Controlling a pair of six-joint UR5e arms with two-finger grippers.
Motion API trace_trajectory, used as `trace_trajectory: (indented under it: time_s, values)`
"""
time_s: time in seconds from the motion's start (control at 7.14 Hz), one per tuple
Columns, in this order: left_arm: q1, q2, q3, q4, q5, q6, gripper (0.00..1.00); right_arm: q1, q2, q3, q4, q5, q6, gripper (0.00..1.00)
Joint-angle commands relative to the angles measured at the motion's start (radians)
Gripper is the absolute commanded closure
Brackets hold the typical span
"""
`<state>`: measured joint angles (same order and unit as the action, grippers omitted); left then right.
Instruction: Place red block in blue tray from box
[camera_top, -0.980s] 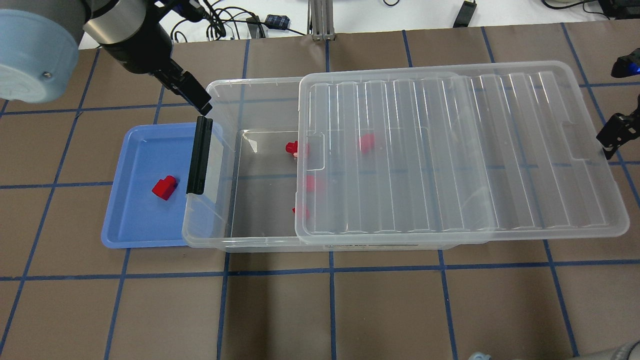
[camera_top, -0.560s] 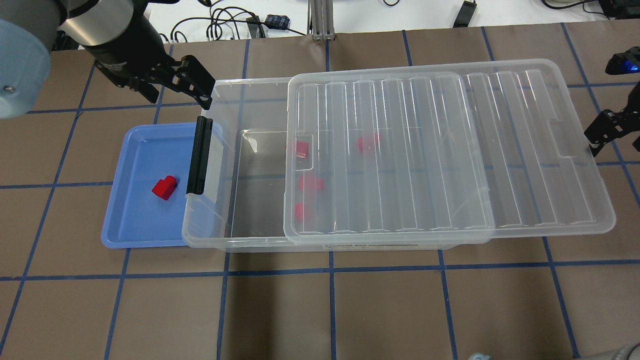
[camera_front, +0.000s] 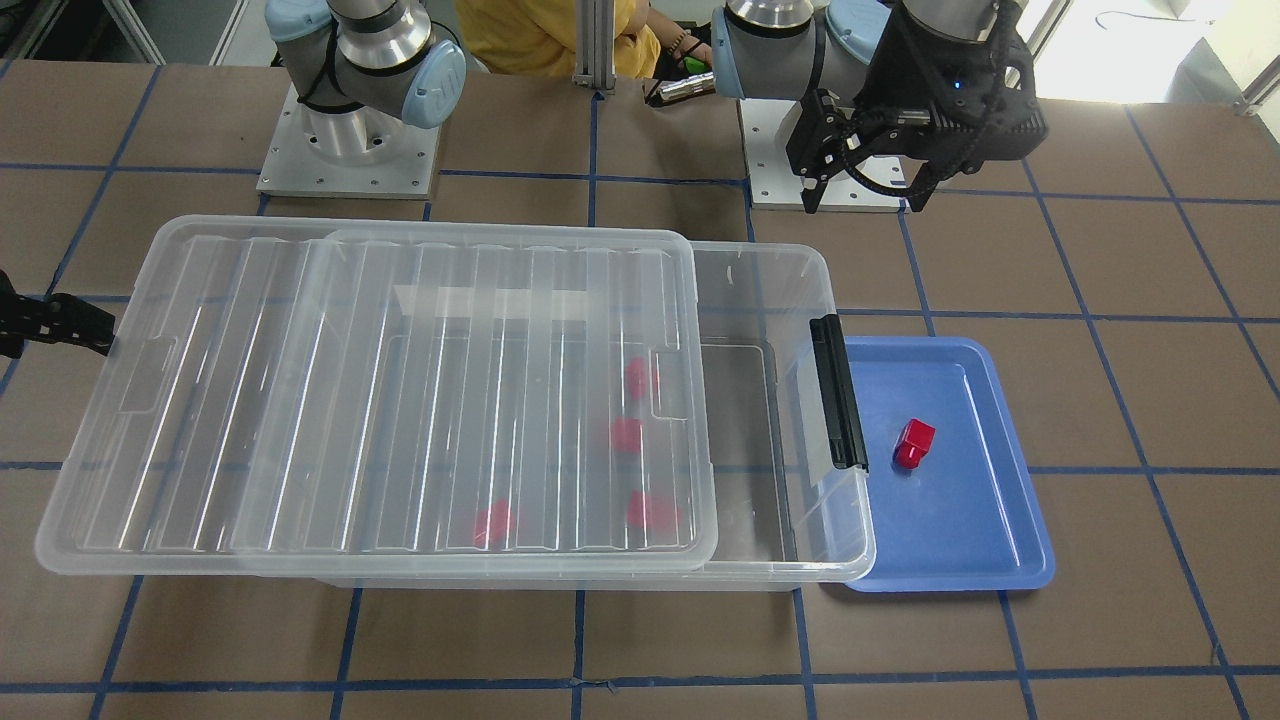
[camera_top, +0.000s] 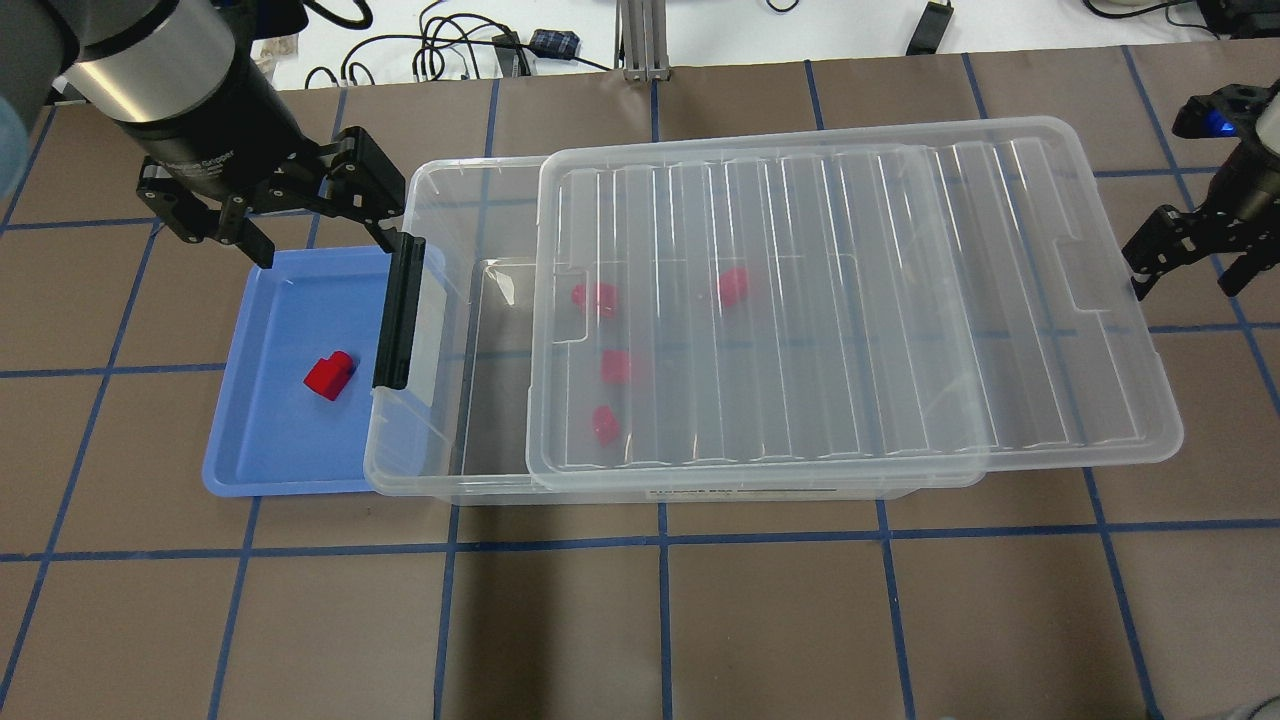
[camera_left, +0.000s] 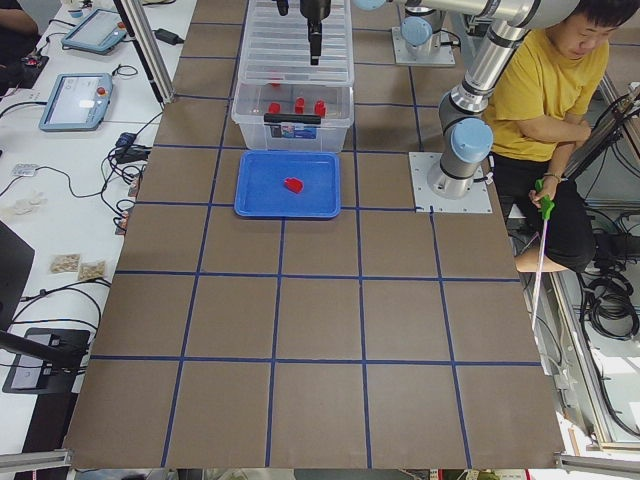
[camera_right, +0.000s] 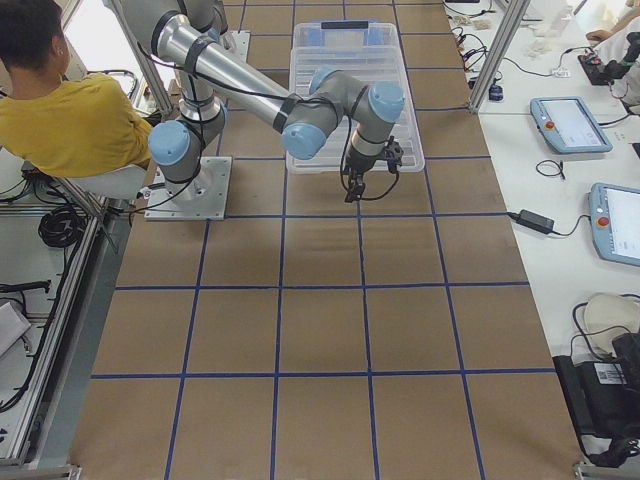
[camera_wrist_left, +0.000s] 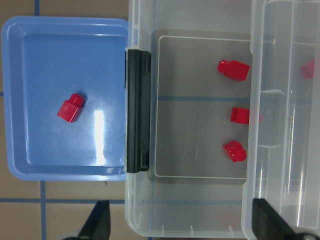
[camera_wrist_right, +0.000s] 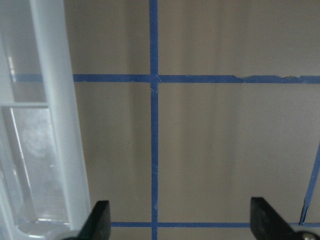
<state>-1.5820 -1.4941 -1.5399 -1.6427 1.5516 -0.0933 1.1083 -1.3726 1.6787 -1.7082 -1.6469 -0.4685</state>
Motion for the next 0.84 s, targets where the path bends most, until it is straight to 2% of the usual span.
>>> trace_trajectory:
  time_s: [0.0, 0.14, 0.28, 0.42, 0.7]
  values:
    - [0.002, -0.003, -0.012, 0.097, 0.013, 0.001, 0.00, 0.034, 0.000, 0.012, -0.001, 0.002, 0.031, 0.00]
    - [0.002, -0.003, -0.041, 0.104, 0.013, -0.008, 0.00, 0.036, 0.000, 0.018, -0.001, 0.021, 0.033, 0.00]
    - [0.013, -0.018, -0.057, 0.186, 0.019, 0.000, 0.00, 0.039, -0.002, 0.018, -0.001, 0.038, 0.033, 0.00]
    - [0.013, -0.029, -0.062, 0.214, 0.021, -0.009, 0.00, 0.050, -0.002, 0.018, -0.001, 0.039, 0.034, 0.00]
    - [0.014, -0.046, -0.055, 0.216, 0.025, -0.011, 0.00, 0.076, -0.005, 0.018, -0.001, 0.039, 0.053, 0.00]
